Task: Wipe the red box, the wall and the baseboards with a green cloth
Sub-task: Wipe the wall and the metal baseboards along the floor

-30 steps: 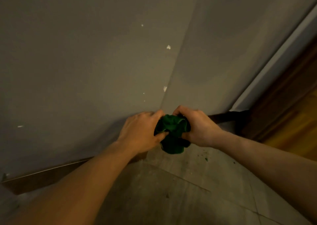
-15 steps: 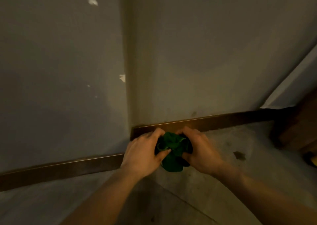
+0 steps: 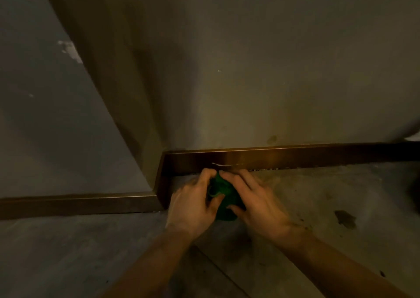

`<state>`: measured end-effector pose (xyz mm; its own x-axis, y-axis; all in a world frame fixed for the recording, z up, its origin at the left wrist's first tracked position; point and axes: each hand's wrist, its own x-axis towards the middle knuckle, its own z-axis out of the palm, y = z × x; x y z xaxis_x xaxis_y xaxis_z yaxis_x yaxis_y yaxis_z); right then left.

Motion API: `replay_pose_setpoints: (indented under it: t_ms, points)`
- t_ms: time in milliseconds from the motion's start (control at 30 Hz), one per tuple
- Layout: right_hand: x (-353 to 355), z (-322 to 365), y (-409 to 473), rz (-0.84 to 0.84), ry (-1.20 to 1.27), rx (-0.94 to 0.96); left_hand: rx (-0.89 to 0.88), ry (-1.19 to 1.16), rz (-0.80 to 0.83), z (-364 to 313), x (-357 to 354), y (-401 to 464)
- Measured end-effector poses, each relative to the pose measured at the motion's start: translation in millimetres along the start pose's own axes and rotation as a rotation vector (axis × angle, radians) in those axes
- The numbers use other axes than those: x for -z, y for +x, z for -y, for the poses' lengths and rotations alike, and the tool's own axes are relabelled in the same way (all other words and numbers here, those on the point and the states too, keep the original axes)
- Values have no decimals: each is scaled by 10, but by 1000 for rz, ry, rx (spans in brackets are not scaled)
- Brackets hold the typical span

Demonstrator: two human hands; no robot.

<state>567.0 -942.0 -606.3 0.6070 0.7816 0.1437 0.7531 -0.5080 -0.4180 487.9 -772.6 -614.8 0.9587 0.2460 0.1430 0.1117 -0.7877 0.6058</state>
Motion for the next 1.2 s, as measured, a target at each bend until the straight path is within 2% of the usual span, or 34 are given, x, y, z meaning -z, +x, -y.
replay_pose_setpoints:
  t_ms: [167,300,500,733,967,1100,1200]
  points:
    - [-47,-172,50,-35,-50,49,29,-33,-35,0,-210,46]
    - [-88,-332,3,-55,-45,8,-10,79,-43,90,-377,53]
    - [-71,-544,-38,-71,-83,-85,12,298,36,297,-647,-28]
    - [-158,-578,-23,-39,-122,-107,80,348,93,441,-830,-108]
    - [-175,-449,112,-16,-319,-30,73,377,115,497,-880,-115]
    - [-186,-383,237,77,-412,-23,75,394,145,494,-880,-110]
    - [-198,-319,357,80,-502,29,55,401,146,501,-878,-116]
